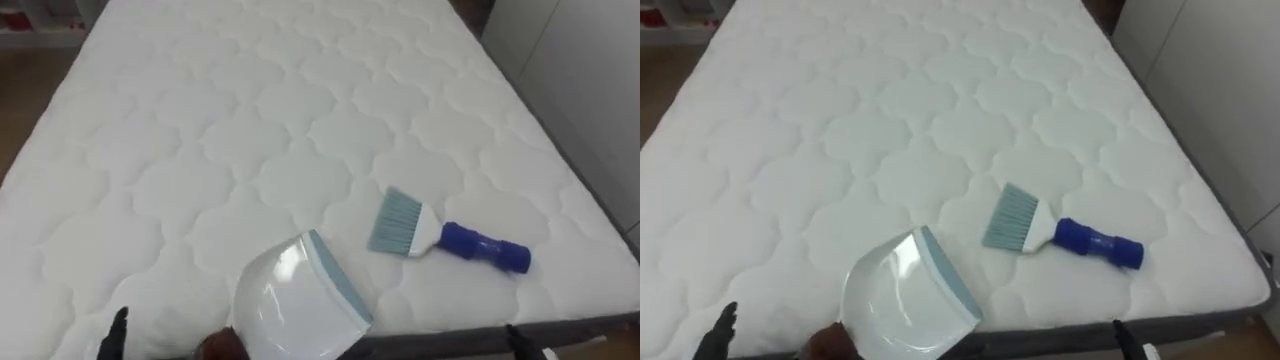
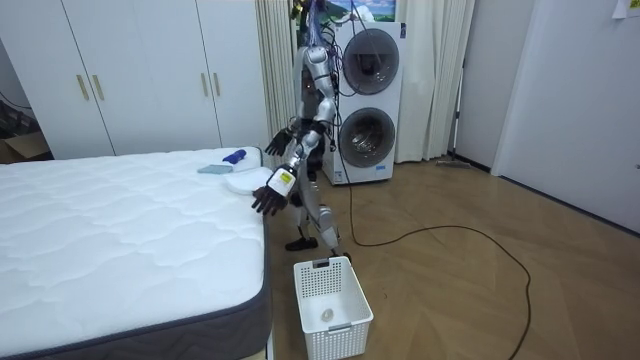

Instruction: Clean bed

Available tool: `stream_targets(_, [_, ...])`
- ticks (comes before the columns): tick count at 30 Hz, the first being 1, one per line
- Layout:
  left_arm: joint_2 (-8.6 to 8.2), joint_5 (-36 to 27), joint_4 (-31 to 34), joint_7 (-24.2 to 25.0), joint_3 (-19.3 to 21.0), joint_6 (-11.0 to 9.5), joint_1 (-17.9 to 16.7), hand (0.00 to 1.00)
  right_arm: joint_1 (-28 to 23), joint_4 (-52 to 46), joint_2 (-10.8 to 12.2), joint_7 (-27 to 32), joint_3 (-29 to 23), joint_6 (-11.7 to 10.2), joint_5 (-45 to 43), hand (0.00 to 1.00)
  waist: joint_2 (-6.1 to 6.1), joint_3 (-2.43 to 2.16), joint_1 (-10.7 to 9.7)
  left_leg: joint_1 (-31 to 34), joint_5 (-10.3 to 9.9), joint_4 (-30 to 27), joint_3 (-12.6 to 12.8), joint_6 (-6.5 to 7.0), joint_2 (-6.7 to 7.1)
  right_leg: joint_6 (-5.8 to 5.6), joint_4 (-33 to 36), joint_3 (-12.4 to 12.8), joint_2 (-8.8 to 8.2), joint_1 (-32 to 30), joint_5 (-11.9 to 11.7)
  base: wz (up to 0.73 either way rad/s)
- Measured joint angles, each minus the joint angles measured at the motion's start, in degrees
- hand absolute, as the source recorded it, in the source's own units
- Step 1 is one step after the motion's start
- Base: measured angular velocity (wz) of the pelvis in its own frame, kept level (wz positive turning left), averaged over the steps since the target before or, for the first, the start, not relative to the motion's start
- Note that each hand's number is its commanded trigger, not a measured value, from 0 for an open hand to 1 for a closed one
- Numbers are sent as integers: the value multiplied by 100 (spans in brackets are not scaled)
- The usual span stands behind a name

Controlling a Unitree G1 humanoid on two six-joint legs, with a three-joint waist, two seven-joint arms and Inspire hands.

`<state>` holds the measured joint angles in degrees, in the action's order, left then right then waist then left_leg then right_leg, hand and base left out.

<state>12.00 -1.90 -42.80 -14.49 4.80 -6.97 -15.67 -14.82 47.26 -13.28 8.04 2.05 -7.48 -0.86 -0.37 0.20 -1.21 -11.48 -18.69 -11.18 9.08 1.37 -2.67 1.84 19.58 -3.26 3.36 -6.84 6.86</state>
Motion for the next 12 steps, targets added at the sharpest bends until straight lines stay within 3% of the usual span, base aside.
stream_targets(5, [-8,-665,-760,-246,12,68,7,0,-25,441,128,-18,-112,65,25,0,-5,-1,15,-31,0,80,10,0,-25,-16,-104,42,64,11,-11,-4])
stream_targets(8, [-49,-634,-1139,-188,123,196,-1,0,-126,583,329,-79,-342,179,-108,0,-2,-3,18,-40,1,120,32,-1,-60,-8,-183,41,100,33,-21,-2])
stream_targets(12, [-76,-622,-1505,18,187,405,-122,0,-153,745,411,-221,-462,394,-143,0,39,3,22,-85,2,144,42,-2,-70,-5,-206,78,131,46,-24,-8])
